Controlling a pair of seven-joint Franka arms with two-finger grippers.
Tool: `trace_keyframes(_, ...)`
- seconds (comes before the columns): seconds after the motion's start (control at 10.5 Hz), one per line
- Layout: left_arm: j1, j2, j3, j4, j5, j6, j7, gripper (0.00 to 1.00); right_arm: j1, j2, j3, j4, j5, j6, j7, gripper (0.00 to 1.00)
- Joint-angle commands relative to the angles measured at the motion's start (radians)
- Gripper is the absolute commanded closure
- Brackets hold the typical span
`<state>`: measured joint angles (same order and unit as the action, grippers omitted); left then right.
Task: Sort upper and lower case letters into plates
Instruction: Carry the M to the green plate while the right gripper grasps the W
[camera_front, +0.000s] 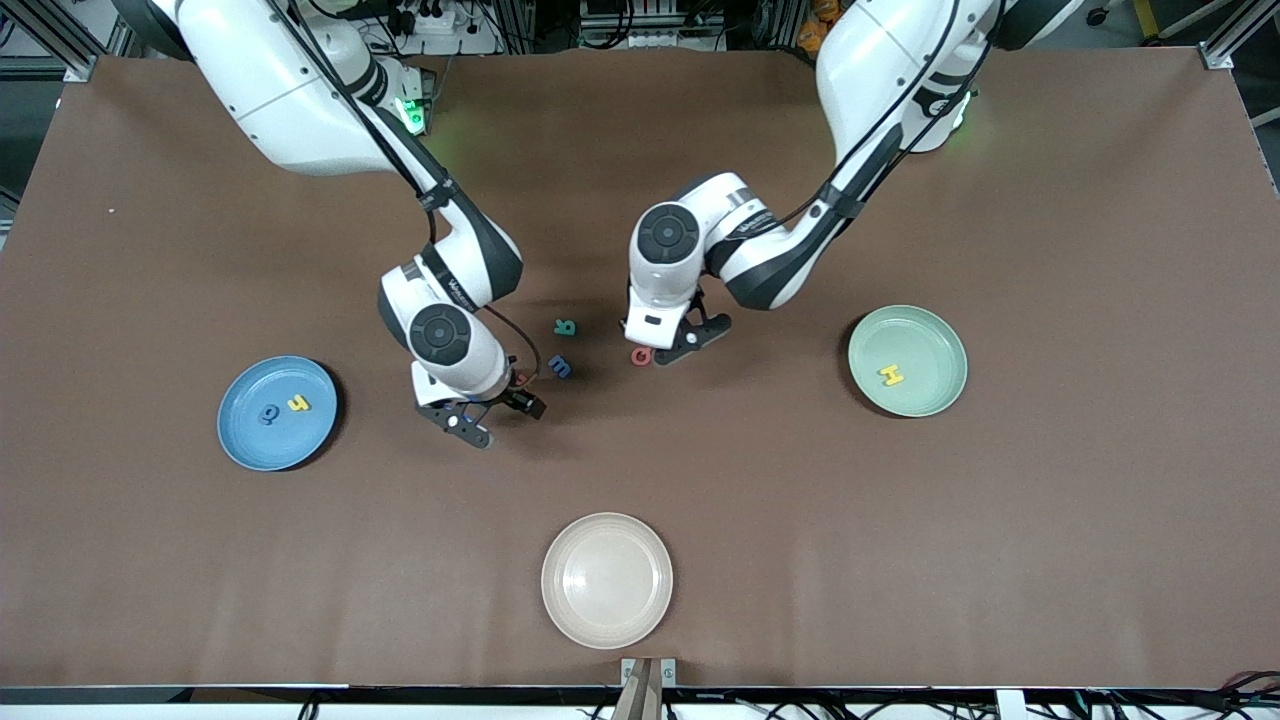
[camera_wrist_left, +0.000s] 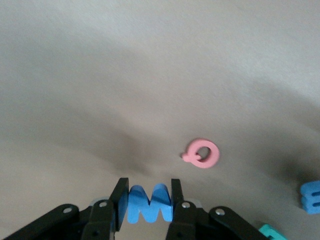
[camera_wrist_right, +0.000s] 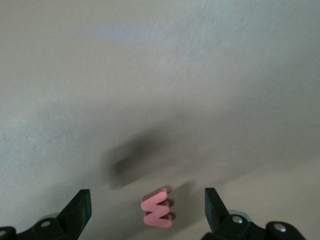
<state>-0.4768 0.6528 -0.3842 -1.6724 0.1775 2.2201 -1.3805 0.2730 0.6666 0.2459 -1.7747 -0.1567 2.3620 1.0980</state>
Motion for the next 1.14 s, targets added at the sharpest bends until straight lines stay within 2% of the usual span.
trace_keyframes(0.0,0.056,-0.103,0.004,-0.134,-0.030,-0.002,0.121,0.61,0.000,-0.001,0.033,-0.046,-0.013,0.049,0.005,0.00)
trace_keyframes(0.19,0.122,-0.169,0.004,-0.226,-0.030,-0.002,0.263,0.61,-0.032,-0.010,0.067,-0.104,-0.108,0.074,0.005,0.00)
trace_keyframes(0.28,0.176,-0.221,0.005,-0.283,-0.030,-0.002,0.378,0.61,-0.040,-0.015,0.081,-0.118,-0.125,0.077,0.005,0.00)
trace_keyframes(0.57,0.329,-0.332,0.004,-0.403,-0.030,-0.002,0.662,0.61,-0.083,-0.028,0.121,-0.140,-0.147,0.114,0.005,0.00)
trace_keyframes(0.85,0.446,-0.381,0.010,-0.460,-0.030,0.001,0.887,0.60,-0.093,-0.035,0.121,-0.140,-0.147,0.114,0.005,0.00)
trace_keyframes(1.04,0.515,-0.392,0.010,-0.513,-0.029,0.053,1.009,0.60,-0.094,-0.035,0.121,-0.140,-0.147,0.112,0.005,0.00)
